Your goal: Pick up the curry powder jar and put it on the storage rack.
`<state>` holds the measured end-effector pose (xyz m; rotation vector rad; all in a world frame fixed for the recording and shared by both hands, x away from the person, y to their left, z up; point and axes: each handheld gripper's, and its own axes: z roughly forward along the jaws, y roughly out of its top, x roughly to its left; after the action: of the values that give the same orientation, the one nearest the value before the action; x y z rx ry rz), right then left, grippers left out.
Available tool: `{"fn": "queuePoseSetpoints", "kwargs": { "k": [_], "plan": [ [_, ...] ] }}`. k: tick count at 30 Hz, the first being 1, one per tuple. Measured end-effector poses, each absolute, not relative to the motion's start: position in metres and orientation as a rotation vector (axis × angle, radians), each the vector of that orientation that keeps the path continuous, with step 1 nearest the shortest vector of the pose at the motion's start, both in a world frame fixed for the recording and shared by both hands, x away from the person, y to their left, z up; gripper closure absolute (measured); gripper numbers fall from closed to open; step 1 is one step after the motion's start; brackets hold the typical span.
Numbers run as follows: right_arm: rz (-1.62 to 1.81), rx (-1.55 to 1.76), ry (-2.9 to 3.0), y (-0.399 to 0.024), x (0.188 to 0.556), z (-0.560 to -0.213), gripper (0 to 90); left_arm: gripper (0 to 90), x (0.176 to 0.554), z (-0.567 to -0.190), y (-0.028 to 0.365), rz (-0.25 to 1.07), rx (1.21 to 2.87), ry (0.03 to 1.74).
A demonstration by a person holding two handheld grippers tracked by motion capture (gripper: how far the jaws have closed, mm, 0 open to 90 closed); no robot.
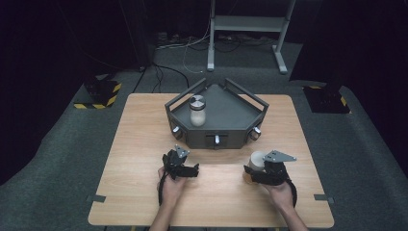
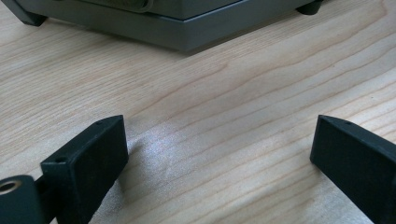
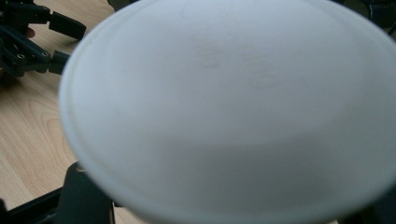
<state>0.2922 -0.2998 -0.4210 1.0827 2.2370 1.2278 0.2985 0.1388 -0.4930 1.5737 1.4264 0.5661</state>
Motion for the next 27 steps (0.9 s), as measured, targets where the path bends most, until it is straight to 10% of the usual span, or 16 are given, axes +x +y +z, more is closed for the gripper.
{"fn": "queuePoseSetpoints", "kwargs": {
  "k": [27],
  "plan": [
    [1.197, 1.072, 2.230, -0.2943, 0.2889, -0.4176, 33.5, 4.2, 0.2985, -0.4930, 0.1388, 0.566, 1.573, 1.427]
  ]
}}
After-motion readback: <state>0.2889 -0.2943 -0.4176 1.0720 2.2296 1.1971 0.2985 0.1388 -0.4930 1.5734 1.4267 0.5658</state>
